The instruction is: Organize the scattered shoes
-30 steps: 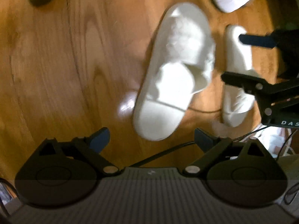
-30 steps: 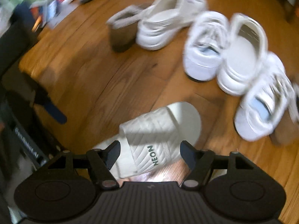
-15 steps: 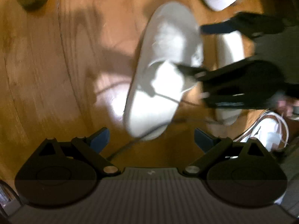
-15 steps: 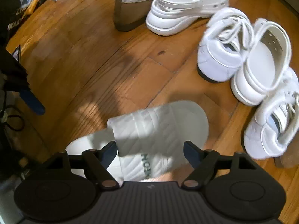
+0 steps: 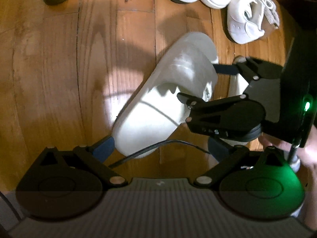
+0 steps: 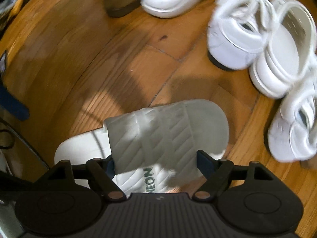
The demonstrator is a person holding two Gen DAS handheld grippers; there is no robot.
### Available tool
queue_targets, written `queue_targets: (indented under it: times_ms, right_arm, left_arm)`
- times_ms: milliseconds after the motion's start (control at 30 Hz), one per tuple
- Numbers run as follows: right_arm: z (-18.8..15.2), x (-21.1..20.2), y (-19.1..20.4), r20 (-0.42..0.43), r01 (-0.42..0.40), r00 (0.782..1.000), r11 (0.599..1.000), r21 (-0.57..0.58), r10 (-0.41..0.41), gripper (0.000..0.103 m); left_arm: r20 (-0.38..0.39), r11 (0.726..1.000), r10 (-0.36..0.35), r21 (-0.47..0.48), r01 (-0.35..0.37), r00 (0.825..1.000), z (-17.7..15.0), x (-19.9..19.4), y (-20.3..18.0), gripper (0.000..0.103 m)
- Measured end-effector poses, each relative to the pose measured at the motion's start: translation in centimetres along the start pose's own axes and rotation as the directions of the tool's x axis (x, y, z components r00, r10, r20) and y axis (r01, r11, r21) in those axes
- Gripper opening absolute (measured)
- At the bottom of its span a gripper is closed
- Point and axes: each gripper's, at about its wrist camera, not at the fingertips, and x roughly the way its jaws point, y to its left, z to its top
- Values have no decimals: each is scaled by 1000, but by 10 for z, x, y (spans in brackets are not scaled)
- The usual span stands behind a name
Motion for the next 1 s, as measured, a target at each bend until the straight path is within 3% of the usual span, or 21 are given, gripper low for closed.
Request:
queue_targets:
  times_ms: [67,167,233,400,433,467,500,533,567,600,633,733,833,967,1000]
  right_arm:
    - [1,1,-11,-41,-12,999,991,136,18,80]
    - [-7,-1,-37,-63,-78,992,926,369,108,80]
    - [-12,-4,-47,-64,-97,988,888,450,140,80]
    - [-38,-13,-75,-33,-158,967,699,697,252,80]
    - [-47,-11,-83,2,-194,953,609,769,302,80]
    - [-50,-10,-85,16,-206,947,570,795,320,80]
    - [-60,-5,-92,58,-236,929,462,855,366,80]
    - [-64,-2,-96,82,-248,918,401,882,387,80]
    - [-75,3,-100,122,-264,897,295,918,424,80]
    - [-95,10,-104,188,-271,864,116,956,467,80]
    - [-98,10,-108,201,-269,858,79,960,473,80]
    - [-128,10,-106,241,-225,853,-90,970,463,80]
    - [-144,6,-102,245,-197,873,-153,968,422,80]
    - [-166,-2,-91,276,-172,887,-291,941,370,82]
    - [-172,-4,-89,299,-174,887,-345,922,352,84]
  left_arm:
    - [2,1000,6,1,-6,1000,1,0,0,102]
    - [6,1000,16,12,-16,1000,0,-3,0,102]
    - [13,999,10,33,-10,1000,0,-6,-4,102]
    - [42,997,47,52,-49,998,0,-8,-9,102]
    - [44,998,45,51,-47,998,2,-8,-10,102]
    - [47,998,46,48,-48,998,3,-7,-11,102]
    - [50,998,51,43,-53,997,5,-7,-11,102]
    - [54,998,57,37,-60,997,7,-7,-10,102]
    - [57,997,64,31,-65,996,9,-6,-10,102]
    - [59,997,65,27,-67,996,11,-6,-9,102]
    - [62,997,66,22,-68,996,14,-7,-9,102]
    - [70,998,67,14,-68,995,18,-7,-8,102]
    - [67,998,64,21,-65,996,20,-6,-11,102]
    - [52,997,62,47,-65,997,21,-3,-17,102]
    - [51,997,61,50,-64,997,21,-3,-18,102]
